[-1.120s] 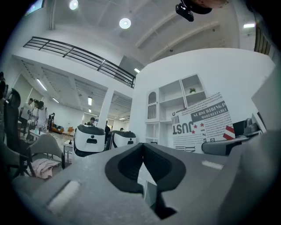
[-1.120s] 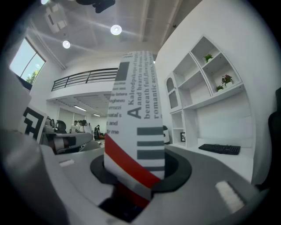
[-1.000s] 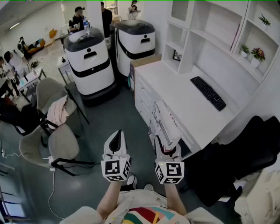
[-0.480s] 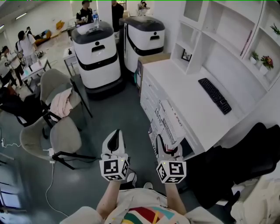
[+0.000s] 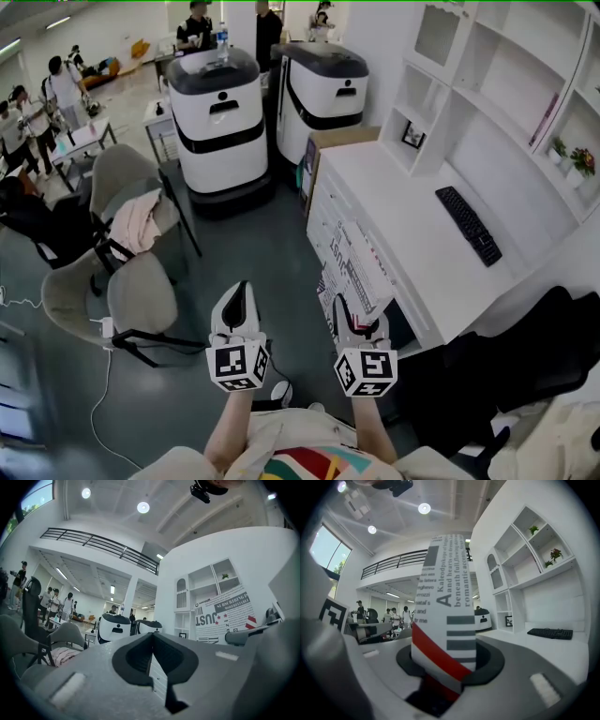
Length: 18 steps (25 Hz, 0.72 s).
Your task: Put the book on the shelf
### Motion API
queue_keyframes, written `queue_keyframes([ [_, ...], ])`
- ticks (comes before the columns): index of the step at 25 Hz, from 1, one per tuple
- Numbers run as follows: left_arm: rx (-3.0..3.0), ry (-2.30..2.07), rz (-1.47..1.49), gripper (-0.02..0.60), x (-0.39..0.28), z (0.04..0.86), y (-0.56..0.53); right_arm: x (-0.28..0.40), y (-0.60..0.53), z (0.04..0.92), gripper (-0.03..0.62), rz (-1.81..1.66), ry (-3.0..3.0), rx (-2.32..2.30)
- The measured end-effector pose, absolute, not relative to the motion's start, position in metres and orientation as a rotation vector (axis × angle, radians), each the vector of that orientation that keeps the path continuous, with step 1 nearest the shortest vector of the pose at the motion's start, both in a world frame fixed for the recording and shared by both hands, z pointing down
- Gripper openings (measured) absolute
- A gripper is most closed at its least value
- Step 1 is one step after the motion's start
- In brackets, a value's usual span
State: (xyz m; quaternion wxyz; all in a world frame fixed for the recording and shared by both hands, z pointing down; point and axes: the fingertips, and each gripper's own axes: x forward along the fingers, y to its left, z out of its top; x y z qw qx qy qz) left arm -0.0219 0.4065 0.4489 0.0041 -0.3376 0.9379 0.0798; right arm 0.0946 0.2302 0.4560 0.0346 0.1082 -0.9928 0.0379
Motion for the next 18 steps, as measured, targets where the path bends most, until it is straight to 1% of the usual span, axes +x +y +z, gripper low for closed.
queue_keyframes([
  [9,-1.07,2.949,0.249,0.002,-0.048,0.471,0.423,0.08,0.242,0.489,0.158,0.132,-2.984,0.38],
  [18,-1.06,2.985,0.265,0.002,-0.076,0.481,0.412,0.061,0.222,0.489,0.158,0.121,-2.962,0.399],
])
